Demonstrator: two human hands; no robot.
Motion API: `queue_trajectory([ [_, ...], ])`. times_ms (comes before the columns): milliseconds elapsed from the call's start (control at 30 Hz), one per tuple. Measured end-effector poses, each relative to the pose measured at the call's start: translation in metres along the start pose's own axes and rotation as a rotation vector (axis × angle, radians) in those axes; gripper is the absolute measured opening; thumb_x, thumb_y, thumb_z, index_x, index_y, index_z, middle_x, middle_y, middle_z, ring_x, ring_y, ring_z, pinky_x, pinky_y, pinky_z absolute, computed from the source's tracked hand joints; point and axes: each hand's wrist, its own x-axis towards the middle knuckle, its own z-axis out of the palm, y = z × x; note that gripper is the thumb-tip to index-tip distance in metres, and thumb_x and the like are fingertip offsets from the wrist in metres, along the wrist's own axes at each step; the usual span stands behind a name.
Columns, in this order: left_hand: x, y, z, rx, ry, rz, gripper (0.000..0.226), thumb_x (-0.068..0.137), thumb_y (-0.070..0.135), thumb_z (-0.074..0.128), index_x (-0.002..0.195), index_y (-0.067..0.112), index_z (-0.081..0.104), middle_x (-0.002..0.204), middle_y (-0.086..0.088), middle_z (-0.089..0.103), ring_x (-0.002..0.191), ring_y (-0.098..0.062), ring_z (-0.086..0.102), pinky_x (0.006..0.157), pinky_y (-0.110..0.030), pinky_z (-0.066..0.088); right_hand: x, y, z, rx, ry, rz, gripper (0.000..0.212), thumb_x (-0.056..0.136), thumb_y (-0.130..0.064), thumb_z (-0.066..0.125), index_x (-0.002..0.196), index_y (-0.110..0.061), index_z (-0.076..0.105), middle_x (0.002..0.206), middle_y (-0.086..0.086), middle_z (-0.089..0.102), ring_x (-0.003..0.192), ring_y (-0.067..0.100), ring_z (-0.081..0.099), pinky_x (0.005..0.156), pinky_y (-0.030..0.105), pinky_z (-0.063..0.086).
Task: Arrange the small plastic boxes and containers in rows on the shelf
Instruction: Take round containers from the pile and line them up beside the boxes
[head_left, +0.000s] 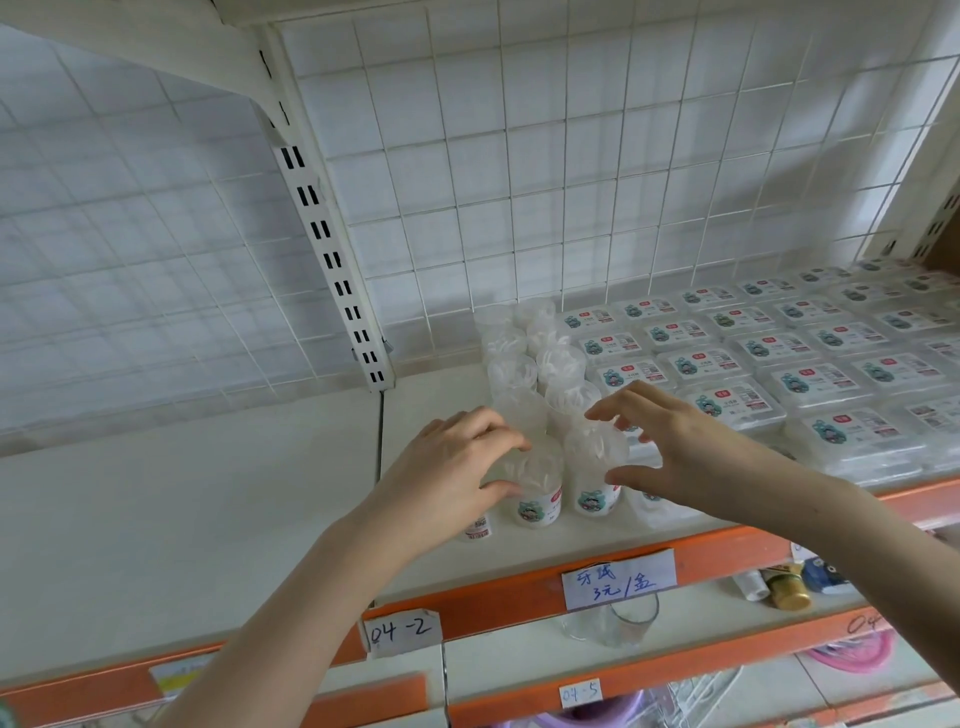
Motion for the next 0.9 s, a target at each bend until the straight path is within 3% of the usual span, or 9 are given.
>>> queue_trajectory([
  [133,0.000,0.002,0.003,0.054,0.017,-0.017,0.040,0.087,0.043,0.058,0.124,0.030,0.054,0.121,0.013,0.048,0.110,-0.007,0.045,0.094,-0.020,0.027,0.001,0.001,0.003,-0.008,0.007,0.000,0.054,0.083,-0.038,0.067,0.131,-0.030,0.042,0.115,-0.019,0.035,0.102,-0.001,0.043,0.091,0.015,0.040],
  [267,0.001,0.003,0.006,0.091,0.028,-0.022,0.040,0.087,0.043,0.058,0.125,0.029,0.053,0.121,0.013,0.048,0.112,-0.008,0.047,0.099,-0.025,0.029,0.000,0.005,0.006,-0.017,0.003,-0.023,0.053,0.083,-0.039,0.067,0.129,-0.032,0.043,0.117,-0.019,0.035,0.104,0.007,0.050,0.092,0.028,0.047],
  [433,0.002,-0.001,0.000,0.016,0.029,-0.048,0.045,0.087,0.051,0.053,0.126,0.030,0.052,0.123,0.016,0.048,0.113,-0.003,0.044,0.091,-0.016,0.025,-0.001,0.006,0.000,-0.002,0.061,-0.052,0.047,0.084,-0.055,0.049,0.125,-0.033,0.047,0.120,-0.018,0.039,0.105,0.001,0.047,0.091,0.022,0.044],
  [600,0.013,-0.005,-0.002,-0.045,0.090,-0.095,0.043,0.093,0.046,0.042,0.128,0.022,0.052,0.129,0.010,0.049,0.117,-0.008,0.048,0.095,-0.025,0.037,0.015,0.002,0.004,-0.052,0.146,-0.094,0.064,0.083,-0.062,0.030,0.131,-0.024,0.048,0.140,-0.004,0.038,0.131,0.013,0.035,0.101,0.024,0.034],
  [733,0.022,-0.005,0.008,-0.065,0.015,-0.151,0.048,0.095,0.045,0.041,0.136,0.022,0.042,0.141,0.009,0.038,0.126,-0.007,0.039,0.097,-0.024,0.034,0.026,0.002,0.015,-0.106,0.071,-0.065,0.054,0.091,-0.050,0.042,0.137,-0.021,0.043,0.144,-0.002,0.034,0.134,0.012,0.027,0.107,0.025,0.027],
  [900,0.021,-0.003,0.015,-0.104,0.005,-0.171,0.044,0.095,0.041,0.045,0.134,0.020,0.045,0.141,0.006,0.035,0.128,-0.009,0.037,0.100,-0.027,0.035,0.026,0.008,0.020,-0.117,0.096,-0.094,0.049,0.092,-0.046,0.048,0.131,-0.017,0.051,0.136,0.000,0.043,0.129,0.015,0.032,0.104,0.028,0.034],
])
